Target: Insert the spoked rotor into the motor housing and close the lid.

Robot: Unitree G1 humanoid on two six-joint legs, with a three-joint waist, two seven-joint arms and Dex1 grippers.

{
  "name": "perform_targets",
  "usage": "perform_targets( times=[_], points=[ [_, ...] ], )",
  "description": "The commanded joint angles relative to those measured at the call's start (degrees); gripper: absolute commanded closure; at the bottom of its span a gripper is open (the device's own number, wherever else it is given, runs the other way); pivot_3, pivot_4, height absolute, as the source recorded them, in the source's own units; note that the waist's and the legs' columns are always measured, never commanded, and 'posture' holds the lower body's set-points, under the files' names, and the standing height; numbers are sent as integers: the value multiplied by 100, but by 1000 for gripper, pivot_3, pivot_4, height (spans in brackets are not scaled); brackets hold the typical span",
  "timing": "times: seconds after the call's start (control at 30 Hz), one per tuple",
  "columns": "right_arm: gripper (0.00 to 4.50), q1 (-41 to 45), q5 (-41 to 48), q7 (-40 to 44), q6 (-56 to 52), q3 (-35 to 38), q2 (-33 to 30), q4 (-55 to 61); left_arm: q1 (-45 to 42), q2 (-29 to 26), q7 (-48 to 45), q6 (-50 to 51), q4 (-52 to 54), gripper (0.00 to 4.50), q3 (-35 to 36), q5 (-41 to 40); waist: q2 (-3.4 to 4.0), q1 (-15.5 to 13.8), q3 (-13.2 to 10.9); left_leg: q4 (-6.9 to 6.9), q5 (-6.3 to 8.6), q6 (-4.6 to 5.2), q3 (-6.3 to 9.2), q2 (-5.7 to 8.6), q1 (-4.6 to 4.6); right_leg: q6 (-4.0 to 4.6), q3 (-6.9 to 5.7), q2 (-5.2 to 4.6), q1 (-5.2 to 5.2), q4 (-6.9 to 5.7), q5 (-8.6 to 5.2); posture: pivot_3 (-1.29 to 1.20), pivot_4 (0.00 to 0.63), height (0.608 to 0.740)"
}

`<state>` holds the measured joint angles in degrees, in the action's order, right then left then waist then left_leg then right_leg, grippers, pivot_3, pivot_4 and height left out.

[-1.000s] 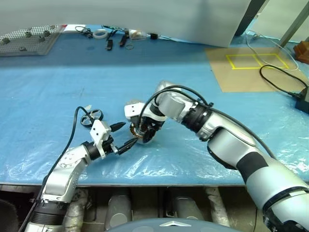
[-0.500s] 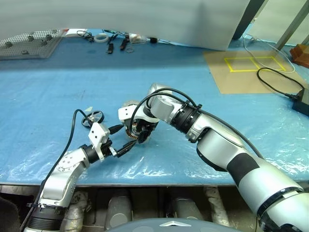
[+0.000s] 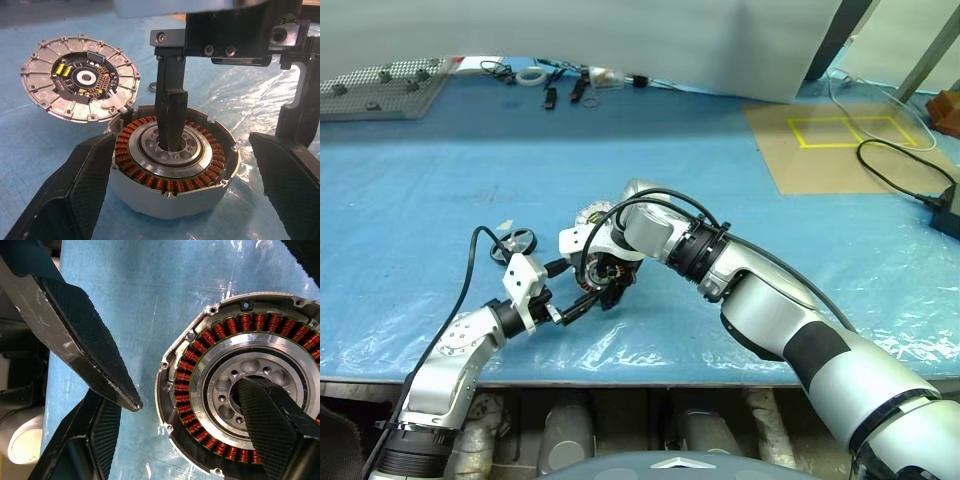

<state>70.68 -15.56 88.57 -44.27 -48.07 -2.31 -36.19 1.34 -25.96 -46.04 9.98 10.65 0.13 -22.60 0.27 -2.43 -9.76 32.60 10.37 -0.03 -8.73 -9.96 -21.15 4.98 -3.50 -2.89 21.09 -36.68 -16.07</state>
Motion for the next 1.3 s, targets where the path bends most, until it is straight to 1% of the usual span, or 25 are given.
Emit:
perform_targets(
  times=[0.03, 0.13, 0.27, 0.33, 0.4, 0.7, 0.77, 0.83, 0.9, 0.93, 1.0, 1.03, 1.1, 1.17, 1.2, 1.3],
  points=[
    [796, 14, 329, 393, -134, -189, -95, 341, -105, -43, -46, -44, 99, 0, 80, -54, 0, -4, -2, -2, 0, 0, 0, 1, -6, 0, 0, 0, 5, 1, 0, 0, 150, 740],
    [796, 150, 538, 393, -186, -280, -295, 673, -158, -39, -76, -59, 50, 0, 63, -47, 0, 0, -4, -3, -2, -2, 0, 1, -27, -1, 0, 0, 22, 4, 1, 0, 150, 740],
    [796, 405, 660, 393, -215, -236, -447, 915, -256, -46, -144, -66, -38, 0, 53, -52, -2, 5, -5, -2, -6, -7, 1, 2, -75, -3, -3, 0, 76, 2, 3, 0, 150, 740],
    [796, 481, 643, 350, -143, -193, -468, 930, -290, -49, -179, -74, -81, 0, 53, -47, -2, 11, -5, 4, -12, -5, 1, 3, -111, -25, -4, 0, 110, -7, 17, 0, 150, 740],
    [796, 551, 658, 294, -139, -165, -473, 930, -343, -47, -208, -74, -123, 0, 50, -41, -2, 9, -5, 5, -20, 9, 1, 2, -116, -26, -7, 0, 113, -9, 18, 0, 150, 740],
    [796, 604, 699, 230, -305, -157, -596, 1238, -465, -37, -287, -85, -225, 0, 36, -18, -3, 6, -6, 3, -18, 8, 3, -1, -120, -26, -14, 0, 113, -8, 17, 0, 150, 740],
    [796, 694, 727, 264, -186, -24, -781, 1327, -444, -30, -278, -79, -193, 0, 28, -13, -4, 4, -6, 5, -18, 8, 3, -1, -119, -26, -14, 0, 112, -9, 17, 0, 150, 740],
    [796, 660, 653, 107, 320, 152, -1192, 1514, -394, -32, -263, -65, -123, 0, 52, -40, -6, -12, -7, 8, -19, 7, 3, -1, -121, -26, -14, 0, 112, -9, 18, 0, 150, 740],
    [796, 604, 807, -6, 363, 540, -1507, 1635, -316, -65, -268, -53, -33, 0, 85, -67, -11, -35, -10, 12, -14, -1, 6, 1, -124, -30, -16, -2, 109, -9, 20, 0, 150, 740],
    [796, 522, 818, -201, 466, 792, -1729, 1680, -269, -104, -280, -26, 47, 0, 124, -101, -13, -32, -11, 15, -9, -9, 6, 2, -126, -33, -15, -2, 108, -7, 22, 0, 150, 740],
    [796, 369, 921, -469, 326, 1290, -2047, 1779, -230, -179, -286, 15, 143, 0, 193, -146, -20, -33, -15, 17, -10, -10, 6, 2, -128, -36, -15, -2, 109, -7, 24, 0, 150, 740],
    [796, 325, 958, -544, 238, 1410, -2111, 1837, -205, -213, -294, 21, 171, 0, 222, -166, -21, -35, -15, 17, -10, -10, 7, 2, -127, -36, -16, -2, 109, -8, 24, 0, 150, 740],
    [796, 155, 1289, -757, -328, 1985, -2182, 2111, -184, -304, -316, 40, 199, 0, 284, -199, -21, -23, -15, 17, -12, -8, 7, 2, -126, -35, -16, -2, 108, -8, 24, 0, 150, 740],
    [796, -46, 1437, -1112, -606, 2397, -2205, 2353, -159, -396, -358, 59, 225, 0, 348, -244, -21, 8, -15, 16, -20, 6, 7, 2, -123, -35, -15, -1, 109, -9, 24, 0, 150, 740],
    [796, -229, 1620, -1317, -786, 2722, -2145, 2499, -164, -438, -380, 85, 243, 0, 374, -272, -20, 10, -15, 15, -20, 6, 7, 1, -122, -35, -14, 0, 109, -9, 24, 0, 150, 740],
    [796, -959, 2006, -2111, -581, 3623, -1924, 2836, -234, -593, -493, 136, 247, 0, 418, -320, -21, -26, -15, 11, -20, 6, 6, 0, -121, -35, -14, 2, 109, -9, 23, 0, 150, 740]
  ],
)
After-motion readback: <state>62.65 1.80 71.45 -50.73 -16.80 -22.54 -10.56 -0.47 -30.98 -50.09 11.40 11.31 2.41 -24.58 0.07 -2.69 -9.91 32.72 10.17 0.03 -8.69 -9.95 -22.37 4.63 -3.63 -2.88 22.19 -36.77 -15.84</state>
